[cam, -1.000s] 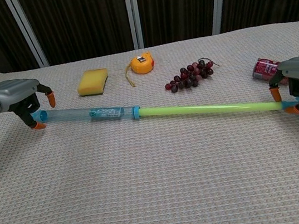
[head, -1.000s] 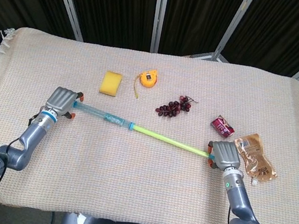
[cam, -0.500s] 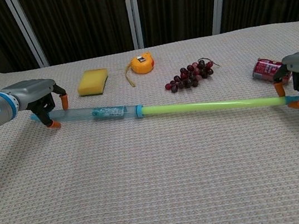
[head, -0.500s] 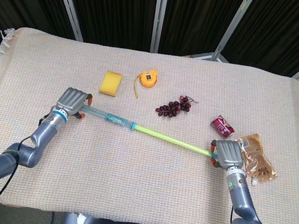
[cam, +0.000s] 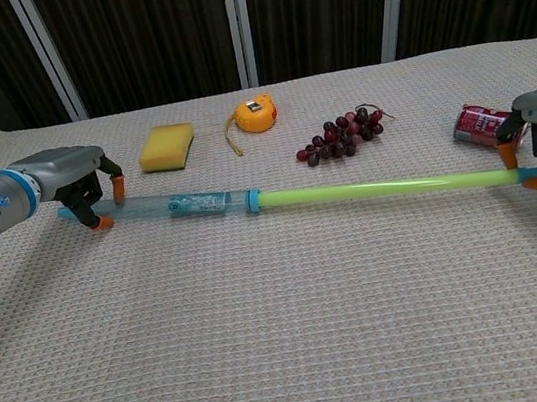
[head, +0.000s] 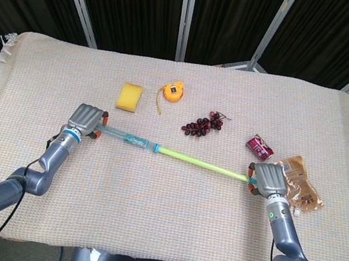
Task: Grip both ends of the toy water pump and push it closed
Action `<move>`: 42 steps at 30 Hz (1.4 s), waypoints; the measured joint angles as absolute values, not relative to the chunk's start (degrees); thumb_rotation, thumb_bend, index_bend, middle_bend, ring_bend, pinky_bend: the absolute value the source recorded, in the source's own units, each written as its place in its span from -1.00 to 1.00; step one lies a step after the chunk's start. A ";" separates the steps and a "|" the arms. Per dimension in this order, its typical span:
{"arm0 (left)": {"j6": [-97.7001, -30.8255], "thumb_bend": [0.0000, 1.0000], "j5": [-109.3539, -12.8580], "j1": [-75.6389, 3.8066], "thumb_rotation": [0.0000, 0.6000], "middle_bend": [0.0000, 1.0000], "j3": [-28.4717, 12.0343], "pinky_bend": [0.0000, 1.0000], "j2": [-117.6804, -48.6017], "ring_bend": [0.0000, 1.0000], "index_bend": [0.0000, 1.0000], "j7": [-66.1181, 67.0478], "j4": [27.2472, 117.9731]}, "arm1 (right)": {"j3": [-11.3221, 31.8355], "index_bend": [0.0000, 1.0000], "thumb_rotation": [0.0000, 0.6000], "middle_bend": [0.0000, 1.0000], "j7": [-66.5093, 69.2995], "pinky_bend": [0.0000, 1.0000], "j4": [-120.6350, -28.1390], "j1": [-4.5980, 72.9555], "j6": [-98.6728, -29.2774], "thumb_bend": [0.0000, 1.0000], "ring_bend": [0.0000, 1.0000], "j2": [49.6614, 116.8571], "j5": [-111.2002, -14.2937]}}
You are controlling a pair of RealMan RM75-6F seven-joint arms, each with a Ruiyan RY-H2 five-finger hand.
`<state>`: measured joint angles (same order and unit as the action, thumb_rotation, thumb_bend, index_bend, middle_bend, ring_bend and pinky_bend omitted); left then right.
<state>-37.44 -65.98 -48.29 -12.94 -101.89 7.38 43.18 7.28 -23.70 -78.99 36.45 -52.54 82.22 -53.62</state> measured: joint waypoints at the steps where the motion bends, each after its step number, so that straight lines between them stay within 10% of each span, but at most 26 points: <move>1: -37.82 -0.12 -66.12 -48.28 1.00 0.77 -12.94 1.00 -101.85 0.69 0.45 7.21 43.31 | 7.29 0.31 1.00 1.00 -23.71 1.00 -79.08 36.45 -52.57 -0.20 1.00 82.14 -53.62; 42: -43.77 -0.10 -55.84 -51.92 1.00 0.79 -15.88 1.00 -101.65 0.69 0.65 18.98 58.17 | 13.57 0.32 1.00 1.00 -33.93 1.00 -84.23 47.10 -55.06 -0.17 1.00 89.85 -43.52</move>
